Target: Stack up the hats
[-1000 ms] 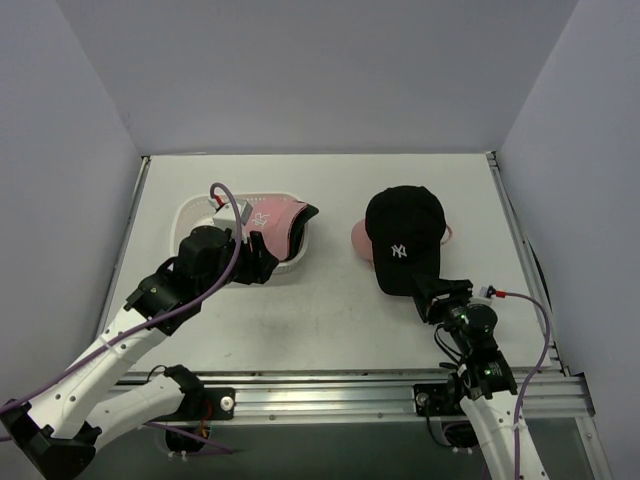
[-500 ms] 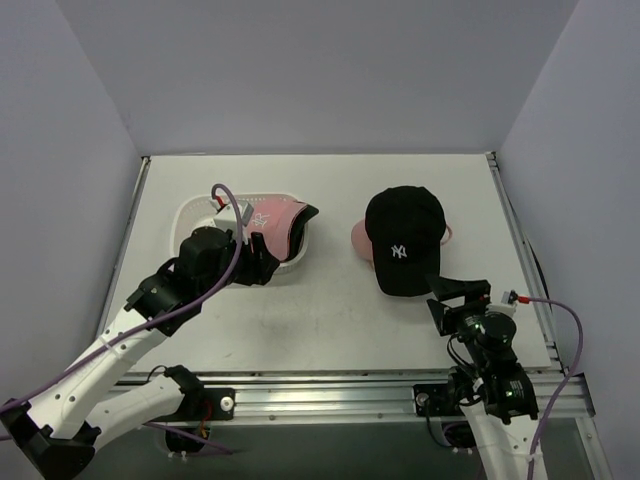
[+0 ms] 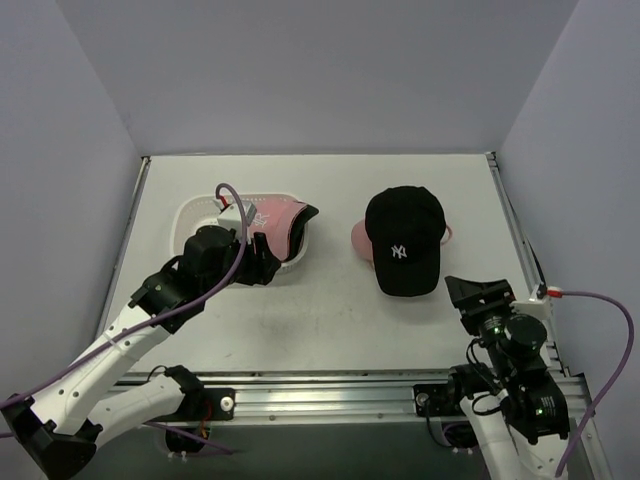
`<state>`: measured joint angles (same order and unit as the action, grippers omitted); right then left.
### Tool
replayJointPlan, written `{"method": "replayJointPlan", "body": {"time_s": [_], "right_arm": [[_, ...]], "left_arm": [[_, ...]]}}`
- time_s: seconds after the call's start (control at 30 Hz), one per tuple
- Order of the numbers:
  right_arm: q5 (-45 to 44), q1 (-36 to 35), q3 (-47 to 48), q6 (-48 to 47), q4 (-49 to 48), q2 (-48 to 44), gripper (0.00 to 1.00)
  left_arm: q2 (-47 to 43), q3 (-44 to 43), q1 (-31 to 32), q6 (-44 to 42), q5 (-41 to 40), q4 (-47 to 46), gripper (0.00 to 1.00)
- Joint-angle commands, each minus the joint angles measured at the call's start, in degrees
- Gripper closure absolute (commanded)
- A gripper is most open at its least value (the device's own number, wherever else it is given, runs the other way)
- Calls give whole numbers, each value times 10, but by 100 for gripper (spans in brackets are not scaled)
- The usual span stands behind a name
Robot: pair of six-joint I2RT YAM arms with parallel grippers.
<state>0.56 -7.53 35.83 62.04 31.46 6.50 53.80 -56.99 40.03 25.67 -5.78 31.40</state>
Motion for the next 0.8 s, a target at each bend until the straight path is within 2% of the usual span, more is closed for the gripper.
{"method": "replayJointPlan", "body": {"time_s": [0.0, 0.2, 0.33, 0.53, 0.6, 0.63, 0.77], "right_arm": [[33, 4, 35, -86, -38, 68, 44], [65, 5, 109, -175, -101, 157, 52], [122, 4, 149, -216, -144, 257, 58], [175, -13, 189, -242, -213, 367, 57], [138, -62, 208, -254, -224, 397, 57], [117, -118, 218, -269, -222, 432, 55], [19, -217, 331, -313, -164, 546, 52]], "left_arm": [[2, -29, 2, -1, 0, -9, 41], [7, -32, 2, 3, 2, -13, 41], [10, -35, 1, 1, -2, -16, 41], [12, -44, 0, -9, -13, -13, 39], [16, -45, -1, -11, -20, -13, 38], [17, -46, -2, -14, -20, -13, 38], [24, -53, -6, -17, -22, -9, 35]]}}
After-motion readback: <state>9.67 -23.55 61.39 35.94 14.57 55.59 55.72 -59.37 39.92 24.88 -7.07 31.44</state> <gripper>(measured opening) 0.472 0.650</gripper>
